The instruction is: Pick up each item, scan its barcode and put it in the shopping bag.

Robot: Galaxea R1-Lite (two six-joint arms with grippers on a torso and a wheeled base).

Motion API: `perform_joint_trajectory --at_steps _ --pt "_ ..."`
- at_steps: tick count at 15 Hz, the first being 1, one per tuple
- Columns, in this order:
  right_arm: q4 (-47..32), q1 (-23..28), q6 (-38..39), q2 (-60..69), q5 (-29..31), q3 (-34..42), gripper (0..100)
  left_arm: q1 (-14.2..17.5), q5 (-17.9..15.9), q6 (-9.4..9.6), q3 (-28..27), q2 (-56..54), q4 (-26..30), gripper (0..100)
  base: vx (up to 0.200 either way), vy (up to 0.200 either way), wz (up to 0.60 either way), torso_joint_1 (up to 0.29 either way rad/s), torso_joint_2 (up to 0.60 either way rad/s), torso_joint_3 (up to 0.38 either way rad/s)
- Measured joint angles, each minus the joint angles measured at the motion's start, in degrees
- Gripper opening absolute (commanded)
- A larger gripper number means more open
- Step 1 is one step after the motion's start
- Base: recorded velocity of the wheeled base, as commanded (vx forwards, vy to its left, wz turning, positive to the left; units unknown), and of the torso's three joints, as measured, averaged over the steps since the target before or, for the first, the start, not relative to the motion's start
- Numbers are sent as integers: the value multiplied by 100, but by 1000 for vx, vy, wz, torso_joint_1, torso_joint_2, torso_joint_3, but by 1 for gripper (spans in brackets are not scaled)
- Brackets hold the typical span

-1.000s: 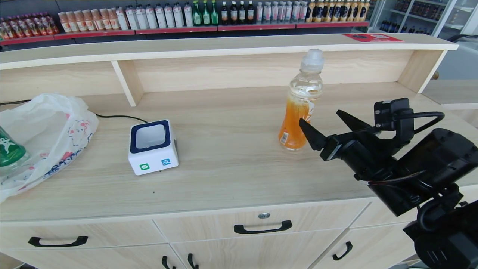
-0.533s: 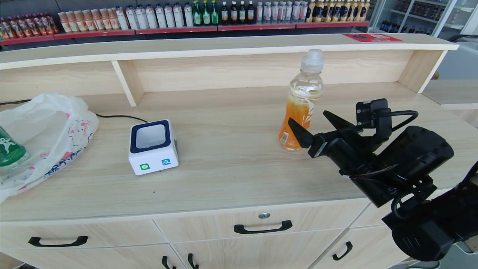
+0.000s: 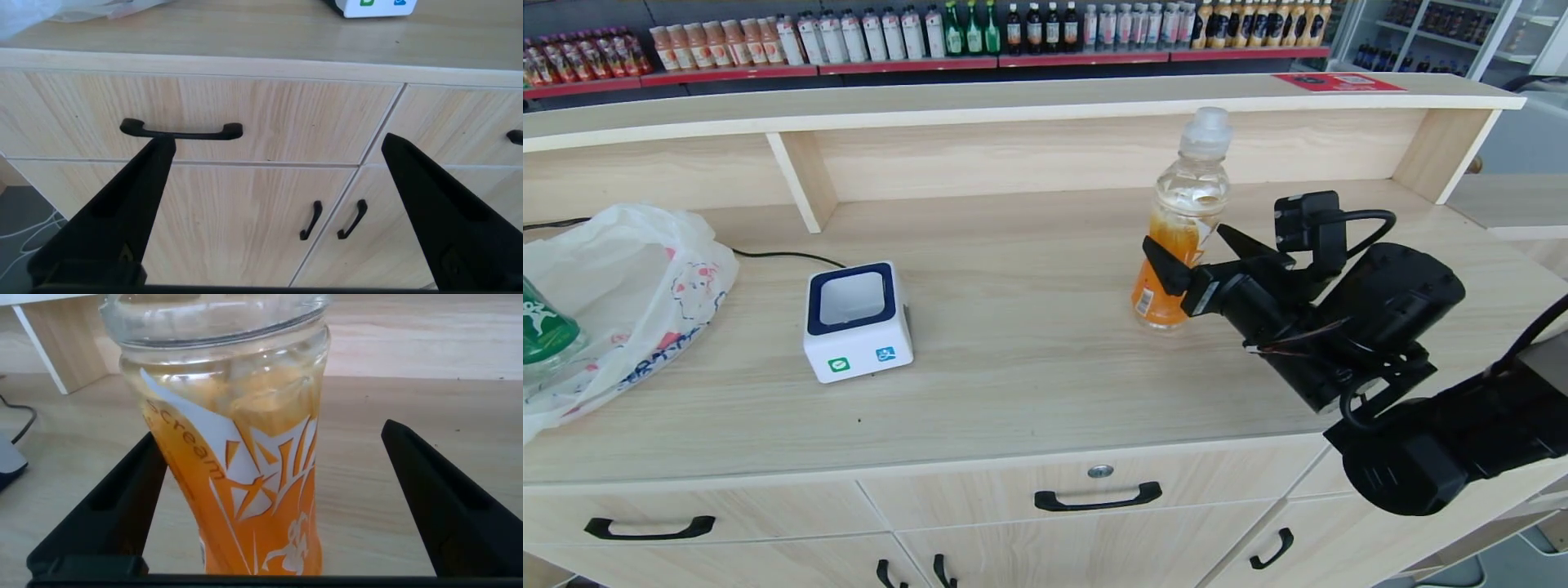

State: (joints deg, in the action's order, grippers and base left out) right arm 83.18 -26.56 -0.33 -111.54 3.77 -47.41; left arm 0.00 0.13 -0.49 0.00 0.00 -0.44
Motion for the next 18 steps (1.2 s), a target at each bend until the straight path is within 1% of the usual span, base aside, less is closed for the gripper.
perform_joint_trajectory --at_steps 3,5,13,18 --pt "-319 9 -54 -2 17 -302 100 0 0 0 0 0 -22 100 0 0 0 0 0 0" --pt "-389 9 -117 -2 15 -405 100 0 0 5 0 0 -24 100 0 0 0 0 0 0" --pt "-479 -15 -243 -2 17 -473 100 0 0 -9 0 0 -54 100 0 0 0 0 0 0" --pt "-750 -37 -286 -17 -5 -595 100 0 2 -5 0 0 -51 100 0 0 0 0 0 0"
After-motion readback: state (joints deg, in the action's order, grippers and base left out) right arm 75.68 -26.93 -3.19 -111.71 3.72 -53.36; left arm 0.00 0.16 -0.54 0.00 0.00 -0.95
